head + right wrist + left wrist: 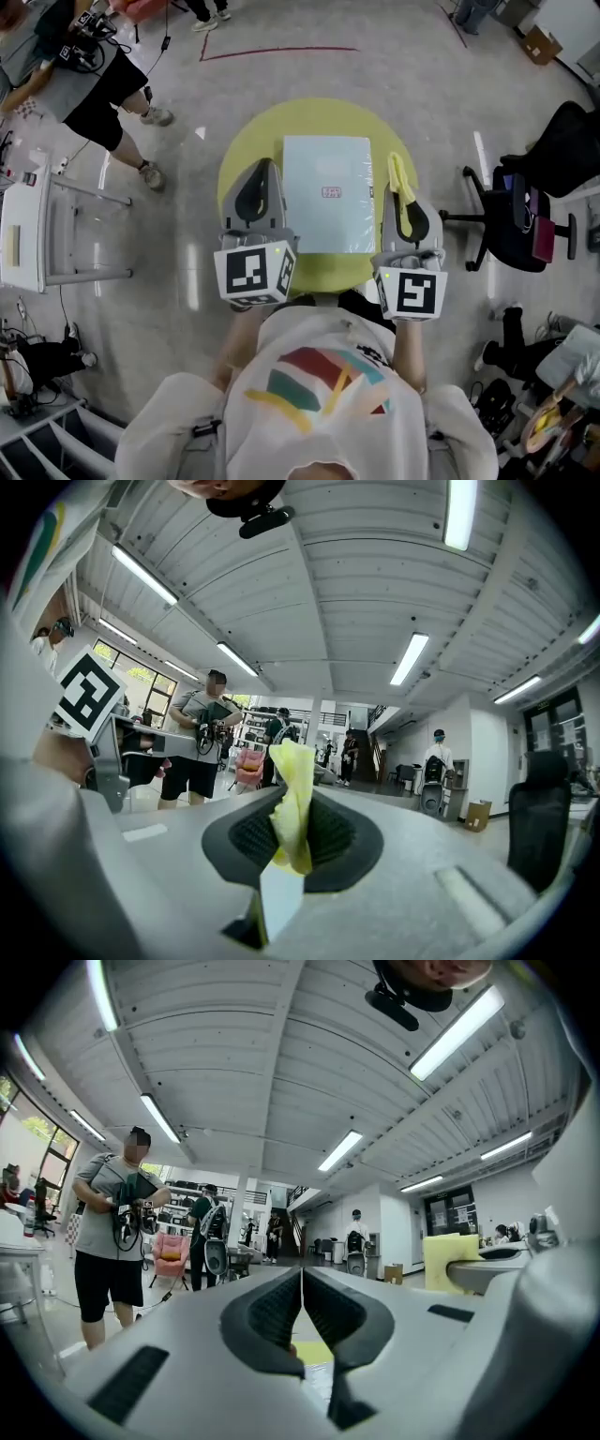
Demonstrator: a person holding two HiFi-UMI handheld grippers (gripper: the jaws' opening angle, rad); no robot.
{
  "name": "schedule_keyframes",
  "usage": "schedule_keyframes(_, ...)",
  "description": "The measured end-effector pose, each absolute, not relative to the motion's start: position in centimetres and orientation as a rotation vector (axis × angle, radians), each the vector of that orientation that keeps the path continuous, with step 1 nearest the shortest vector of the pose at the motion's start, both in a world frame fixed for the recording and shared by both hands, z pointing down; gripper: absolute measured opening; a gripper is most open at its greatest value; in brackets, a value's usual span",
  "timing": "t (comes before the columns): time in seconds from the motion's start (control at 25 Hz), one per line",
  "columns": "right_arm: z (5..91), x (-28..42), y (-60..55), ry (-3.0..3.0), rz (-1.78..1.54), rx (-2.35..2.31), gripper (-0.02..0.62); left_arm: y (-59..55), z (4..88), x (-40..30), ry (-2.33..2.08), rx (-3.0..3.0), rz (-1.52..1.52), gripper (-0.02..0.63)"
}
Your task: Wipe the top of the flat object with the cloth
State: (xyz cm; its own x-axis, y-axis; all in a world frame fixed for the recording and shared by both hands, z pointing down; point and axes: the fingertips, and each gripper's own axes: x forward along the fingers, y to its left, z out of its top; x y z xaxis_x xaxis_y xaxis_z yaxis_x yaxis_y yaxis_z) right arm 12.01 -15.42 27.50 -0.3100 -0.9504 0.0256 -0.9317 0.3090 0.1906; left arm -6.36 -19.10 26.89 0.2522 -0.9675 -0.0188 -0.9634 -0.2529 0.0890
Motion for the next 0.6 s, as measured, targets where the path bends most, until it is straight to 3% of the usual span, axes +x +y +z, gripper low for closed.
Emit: schedule_keyframes(0.6, 26.4, 12.9, -19.1, -2.592, -0.247, 1.602, 0.029, -20.2, 26.7, -4.5, -1.941, 2.355, -0.036, 0.023)
